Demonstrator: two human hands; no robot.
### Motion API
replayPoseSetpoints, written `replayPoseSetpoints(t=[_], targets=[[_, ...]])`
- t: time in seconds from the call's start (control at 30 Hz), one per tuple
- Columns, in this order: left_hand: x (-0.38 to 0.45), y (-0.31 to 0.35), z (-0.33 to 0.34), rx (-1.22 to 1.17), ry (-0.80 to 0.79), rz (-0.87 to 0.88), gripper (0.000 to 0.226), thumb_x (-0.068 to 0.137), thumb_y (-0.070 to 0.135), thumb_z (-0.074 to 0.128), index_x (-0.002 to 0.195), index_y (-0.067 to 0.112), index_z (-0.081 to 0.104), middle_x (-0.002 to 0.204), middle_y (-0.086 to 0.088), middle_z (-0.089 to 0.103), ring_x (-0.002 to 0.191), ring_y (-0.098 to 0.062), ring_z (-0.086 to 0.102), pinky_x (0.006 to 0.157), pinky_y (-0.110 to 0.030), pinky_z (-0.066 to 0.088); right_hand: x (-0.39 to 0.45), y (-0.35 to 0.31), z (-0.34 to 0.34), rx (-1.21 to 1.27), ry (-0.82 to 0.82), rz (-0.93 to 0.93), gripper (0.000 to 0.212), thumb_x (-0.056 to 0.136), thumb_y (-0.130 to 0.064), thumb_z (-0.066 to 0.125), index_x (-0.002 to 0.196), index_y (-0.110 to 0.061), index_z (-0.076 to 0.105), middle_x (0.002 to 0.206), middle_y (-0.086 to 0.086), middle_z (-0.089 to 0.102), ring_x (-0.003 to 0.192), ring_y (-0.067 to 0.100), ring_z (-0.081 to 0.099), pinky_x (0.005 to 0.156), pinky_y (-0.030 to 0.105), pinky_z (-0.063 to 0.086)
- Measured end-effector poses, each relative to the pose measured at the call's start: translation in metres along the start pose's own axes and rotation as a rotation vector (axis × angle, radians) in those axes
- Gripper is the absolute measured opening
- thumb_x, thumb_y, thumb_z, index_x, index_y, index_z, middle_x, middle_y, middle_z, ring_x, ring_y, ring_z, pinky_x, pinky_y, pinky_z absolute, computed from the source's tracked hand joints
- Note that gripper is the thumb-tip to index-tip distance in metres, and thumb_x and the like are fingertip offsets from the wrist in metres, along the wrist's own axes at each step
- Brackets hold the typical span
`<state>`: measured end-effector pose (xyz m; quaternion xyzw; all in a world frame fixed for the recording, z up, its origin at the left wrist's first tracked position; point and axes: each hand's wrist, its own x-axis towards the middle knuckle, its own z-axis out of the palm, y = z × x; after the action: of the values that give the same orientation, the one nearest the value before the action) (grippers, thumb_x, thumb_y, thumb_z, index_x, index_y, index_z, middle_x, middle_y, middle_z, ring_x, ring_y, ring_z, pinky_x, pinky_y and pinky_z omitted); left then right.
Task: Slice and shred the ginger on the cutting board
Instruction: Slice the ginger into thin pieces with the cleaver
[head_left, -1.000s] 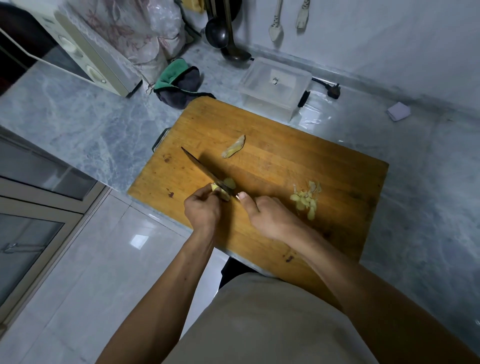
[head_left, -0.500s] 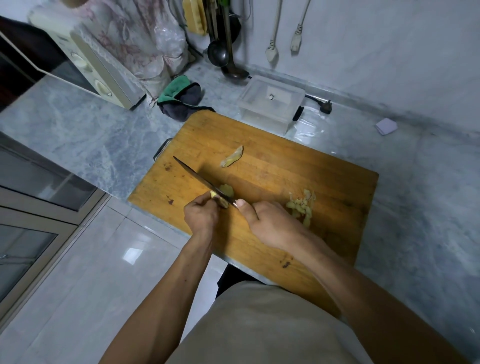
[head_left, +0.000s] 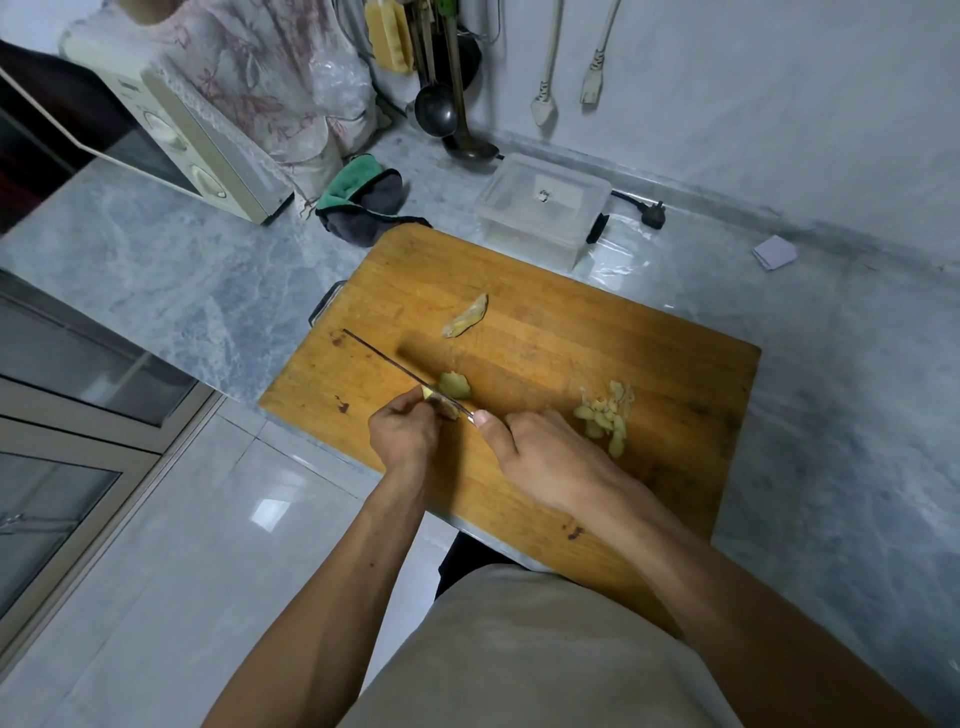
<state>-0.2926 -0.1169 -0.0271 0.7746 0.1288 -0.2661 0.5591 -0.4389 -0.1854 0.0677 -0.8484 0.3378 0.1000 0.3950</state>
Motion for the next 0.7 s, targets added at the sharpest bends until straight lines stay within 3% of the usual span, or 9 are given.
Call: replayPoseSetpoints(t=[0.1,0.2,0.5,0.7], targets=[[-0.0014,0.0009,0.0002,0.014,0.0,-0.002,0.034,0.076,0.003,0.054,0.098,0.012,0.078,0.085,-0.006,0.076,0.078,-0.024,0.073,0.082,-0.04,0.061,-0.001,-0.0004,-0.0003,-0.006,-0.004,0.001,0.058,0.104,-0.061,0.02,0.067,-0.022,0.043,0.088,0.013,0.059,0.073,0.029,0.059,0.058,0.036,0.041],[-0.001,-0.0005,-0.0008,0.041,-0.003,0.022,0.04,0.063,0.015,0.051,0.092,0.014,0.079,0.08,-0.005,0.076,0.075,-0.024,0.072,0.08,-0.043,0.061,-0.0035,-0.0039,-0.0015,-0.007,-0.013,0.006,0.061,0.104,-0.061,0.02,0.07,-0.019,0.049,0.087,0.012,0.06,0.076,0.029,0.061,0.061,0.041,0.051],[-0.0017,0.0011,0.0001,0.026,0.022,0.011,0.03,0.081,0.0,0.054,0.096,0.01,0.078,0.082,-0.006,0.076,0.076,-0.024,0.072,0.08,-0.04,0.061,-0.0071,-0.0082,-0.0034,-0.029,0.001,0.022,0.065,0.105,-0.059,0.021,0.083,-0.011,0.06,0.082,0.01,0.06,0.075,0.03,0.063,0.064,0.043,0.054],[-0.001,0.0003,-0.0007,0.016,0.018,0.014,0.03,0.081,0.0,0.053,0.098,0.009,0.077,0.08,-0.006,0.076,0.076,-0.024,0.073,0.081,-0.041,0.061,-0.0037,-0.007,-0.004,-0.028,-0.017,0.029,0.062,0.105,-0.06,0.02,0.073,-0.017,0.053,0.08,0.007,0.058,0.065,0.023,0.059,0.054,0.036,0.046]])
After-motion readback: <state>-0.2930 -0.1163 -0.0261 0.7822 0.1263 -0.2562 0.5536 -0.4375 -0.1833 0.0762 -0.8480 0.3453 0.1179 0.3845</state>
